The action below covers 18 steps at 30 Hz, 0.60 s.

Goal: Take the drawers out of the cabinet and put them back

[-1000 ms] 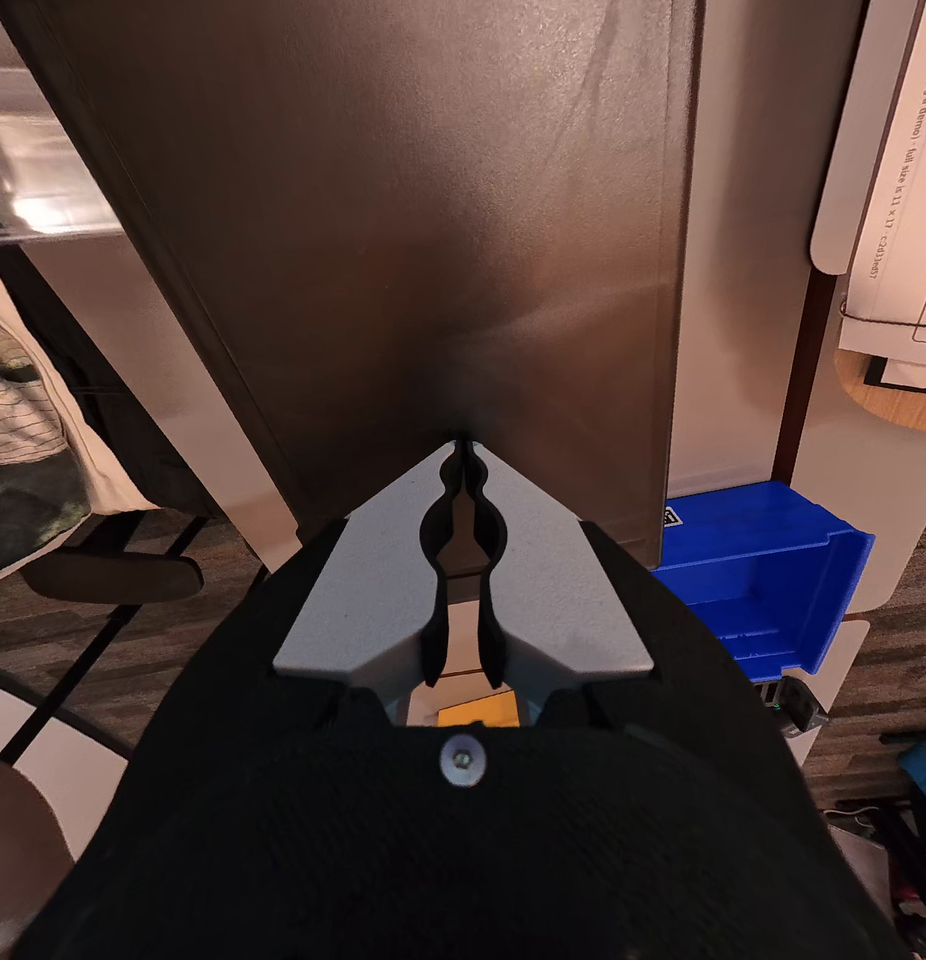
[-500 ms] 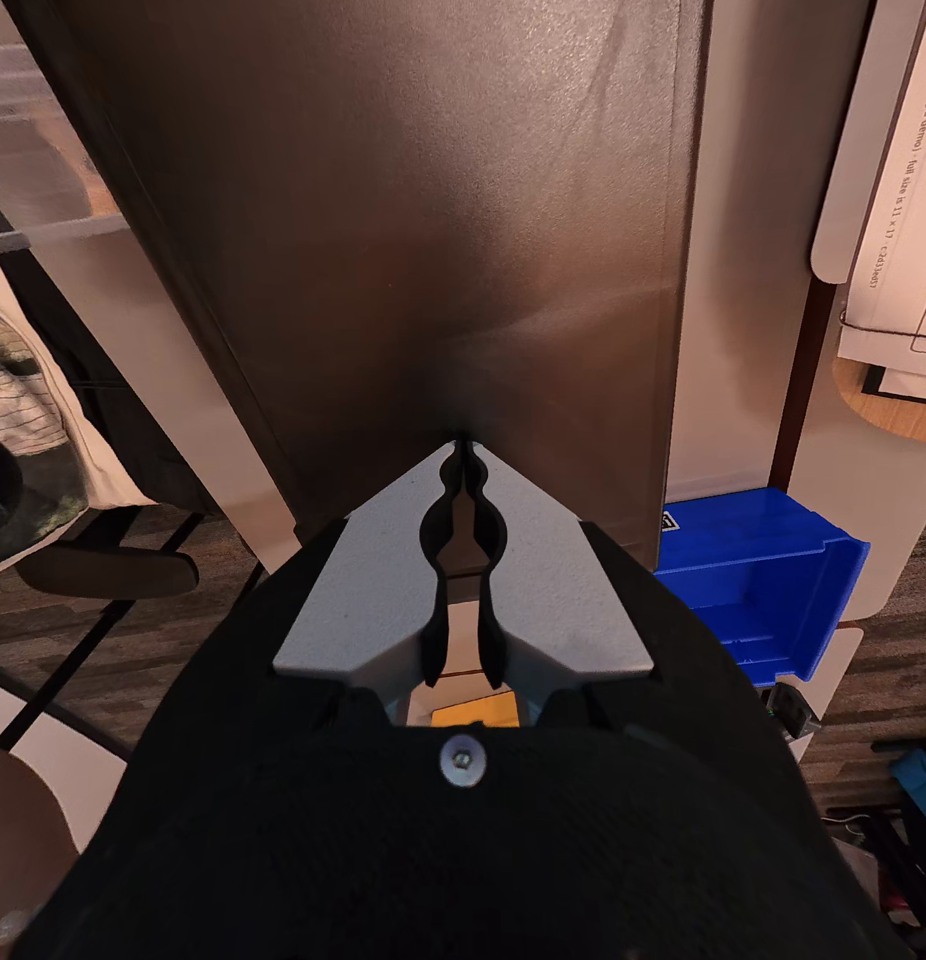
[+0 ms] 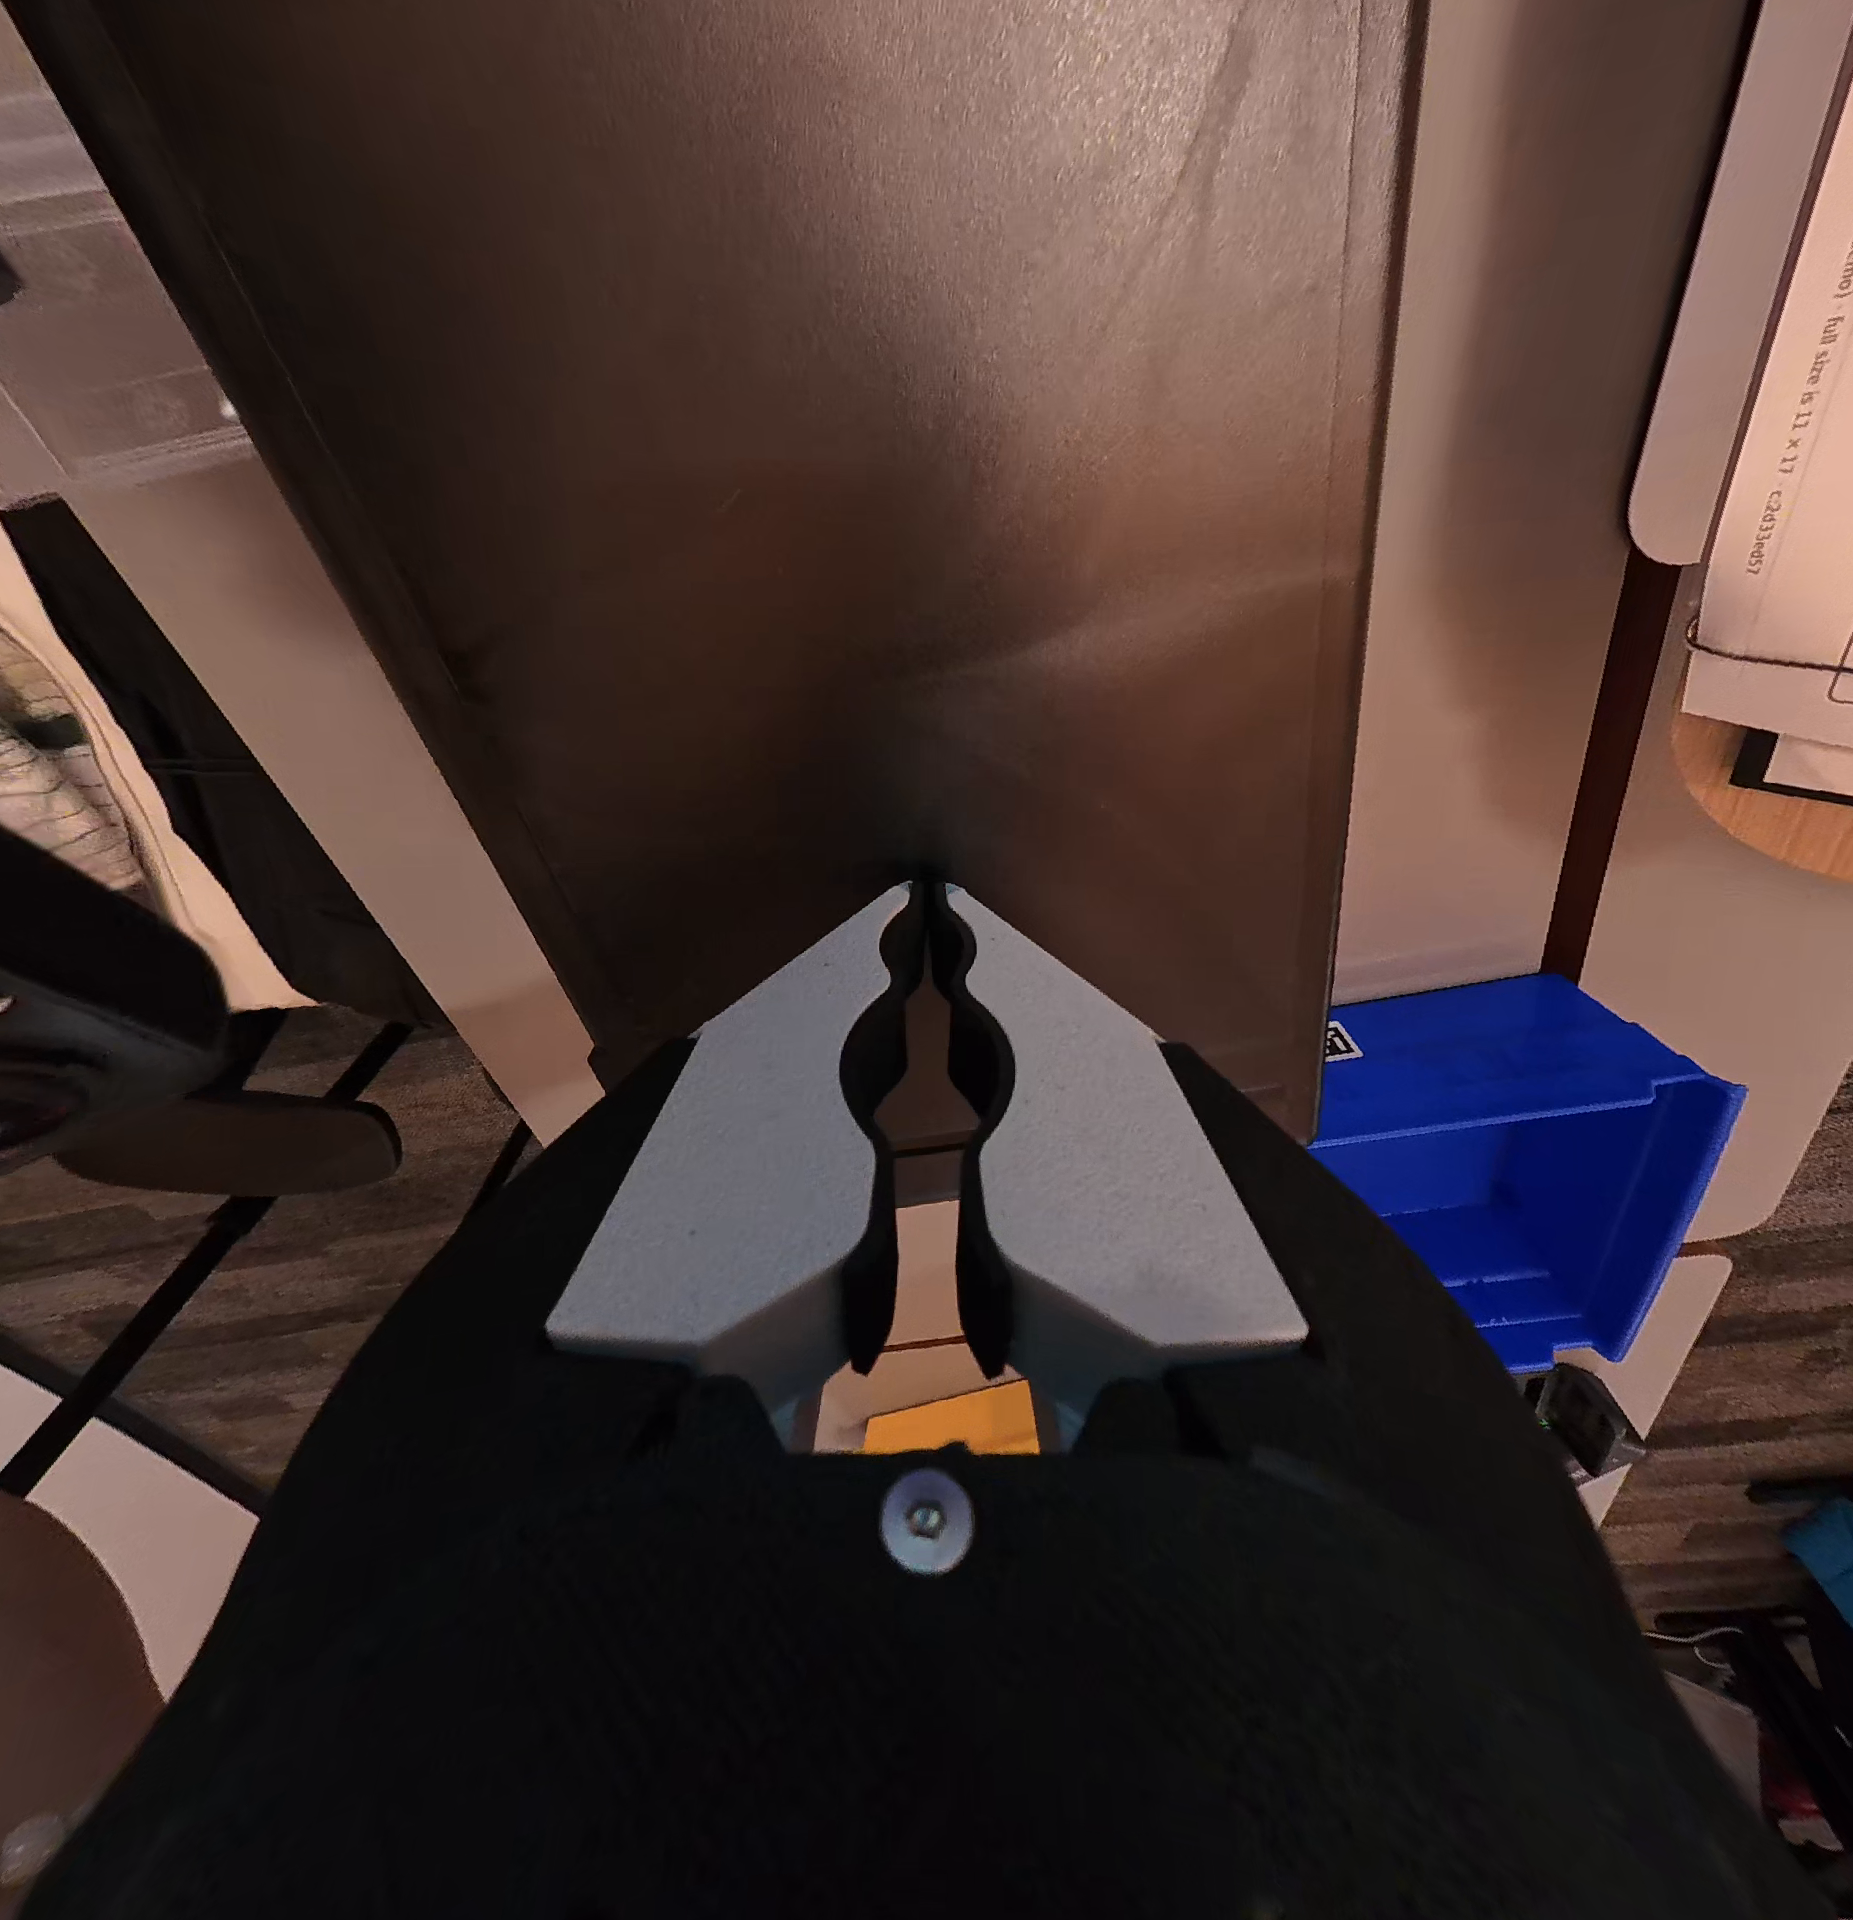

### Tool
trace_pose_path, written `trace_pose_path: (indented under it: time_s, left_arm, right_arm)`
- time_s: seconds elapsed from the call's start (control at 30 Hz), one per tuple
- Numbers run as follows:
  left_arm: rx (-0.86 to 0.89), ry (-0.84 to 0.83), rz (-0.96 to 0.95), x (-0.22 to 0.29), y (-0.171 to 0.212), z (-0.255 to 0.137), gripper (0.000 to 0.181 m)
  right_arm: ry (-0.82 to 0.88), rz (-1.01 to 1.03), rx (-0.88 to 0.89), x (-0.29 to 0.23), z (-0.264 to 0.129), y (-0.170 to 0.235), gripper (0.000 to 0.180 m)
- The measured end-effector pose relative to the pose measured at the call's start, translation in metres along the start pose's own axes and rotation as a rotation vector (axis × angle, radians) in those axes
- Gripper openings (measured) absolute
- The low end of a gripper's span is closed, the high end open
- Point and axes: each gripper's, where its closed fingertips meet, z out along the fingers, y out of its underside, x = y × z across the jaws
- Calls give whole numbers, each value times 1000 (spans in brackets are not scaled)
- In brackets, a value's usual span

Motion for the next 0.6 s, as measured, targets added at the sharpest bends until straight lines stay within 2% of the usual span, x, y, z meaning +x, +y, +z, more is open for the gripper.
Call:
trace_pose_path:
  time_s: [0.3, 0.47, 0.6]
  left_arm:
    - [0, -221, -8, -3, 1, 22, 11]
    - [-27, -380, -72, -9, 5, 33, 11]
    - [20, -515, -113, -16, -6, 40, 12]
  right_arm:
    - [7, -5, 0, 0, 0, 0, 0]
    - [11, -7, 4, 0, 0, 0, 0]
    - [15, -8, 7, 0, 0, 0, 0]
